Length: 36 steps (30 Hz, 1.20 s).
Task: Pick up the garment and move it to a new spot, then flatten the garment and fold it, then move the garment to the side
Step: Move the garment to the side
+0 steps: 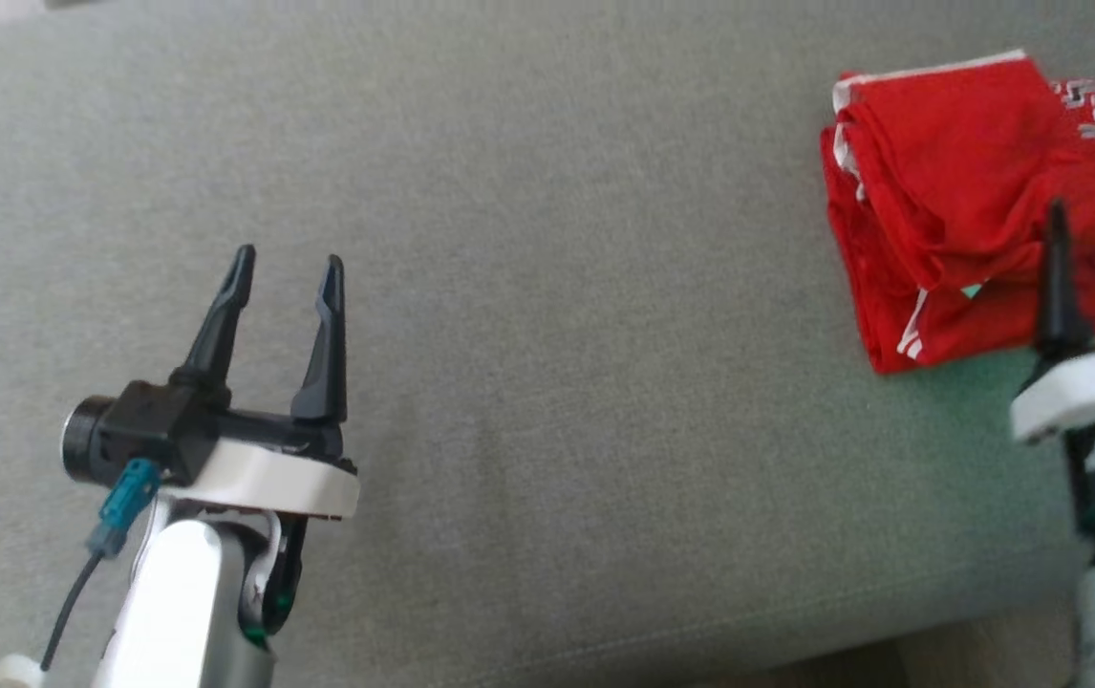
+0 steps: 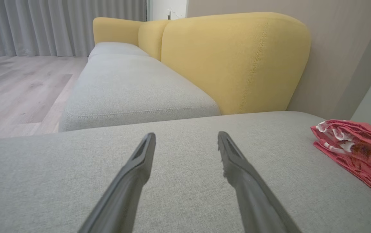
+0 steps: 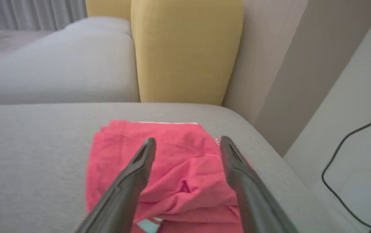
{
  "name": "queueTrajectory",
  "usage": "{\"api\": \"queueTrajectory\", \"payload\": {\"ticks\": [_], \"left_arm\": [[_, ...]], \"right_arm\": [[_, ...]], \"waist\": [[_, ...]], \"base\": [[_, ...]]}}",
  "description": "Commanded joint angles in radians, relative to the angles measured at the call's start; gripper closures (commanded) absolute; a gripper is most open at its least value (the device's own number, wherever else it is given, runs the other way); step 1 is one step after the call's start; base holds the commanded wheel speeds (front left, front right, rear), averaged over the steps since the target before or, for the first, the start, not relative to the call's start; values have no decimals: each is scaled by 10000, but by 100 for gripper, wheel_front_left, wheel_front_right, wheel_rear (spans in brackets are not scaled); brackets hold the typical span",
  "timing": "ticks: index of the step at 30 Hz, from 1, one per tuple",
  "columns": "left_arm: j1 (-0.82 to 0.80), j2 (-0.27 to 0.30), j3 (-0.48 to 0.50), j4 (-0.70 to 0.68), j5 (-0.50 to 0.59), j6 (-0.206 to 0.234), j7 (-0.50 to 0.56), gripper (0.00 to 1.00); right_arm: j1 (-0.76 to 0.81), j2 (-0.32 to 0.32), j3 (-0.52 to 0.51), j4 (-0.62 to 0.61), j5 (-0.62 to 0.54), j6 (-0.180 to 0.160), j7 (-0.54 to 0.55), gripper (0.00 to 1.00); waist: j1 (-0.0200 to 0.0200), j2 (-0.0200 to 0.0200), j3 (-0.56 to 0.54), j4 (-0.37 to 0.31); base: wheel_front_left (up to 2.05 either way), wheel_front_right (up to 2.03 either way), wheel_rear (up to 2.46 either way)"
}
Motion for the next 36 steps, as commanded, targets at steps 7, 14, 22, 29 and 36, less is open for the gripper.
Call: {"api": "queueTrajectory", "payload": {"ticks": [7, 14, 22, 29, 36], "left_arm": [[336, 107, 403, -143, -47, 152, -51, 0], [774, 197, 461, 16, -66, 233, -51, 0], [1497, 414, 386, 126, 28, 315, -43, 0], [2217, 534, 343, -48, 40, 465, 104, 0], [2645, 603, 316, -238, 34, 619, 227, 0]], "right_arm": [[950, 668, 1508, -1652, 731, 65, -316, 0], [1164, 741, 2621, -1325, 1095, 65, -660, 0], [1786, 747, 2873, -962, 1327, 65, -948, 0], [2623, 748, 2622, -988, 1346, 65, -890, 0], [3117, 748, 2430, -1185, 1166, 65, -705, 0]], "waist": [[1, 0, -887, 782], [1, 0, -1426, 1342], [1, 0, -2161, 1627], [1, 0, -2715, 1737], [1, 0, -3014, 1827]], "base": [[0, 0, 0], [0, 0, 0], [0, 0, 0], [0, 0, 0], [0, 0, 0]]}}
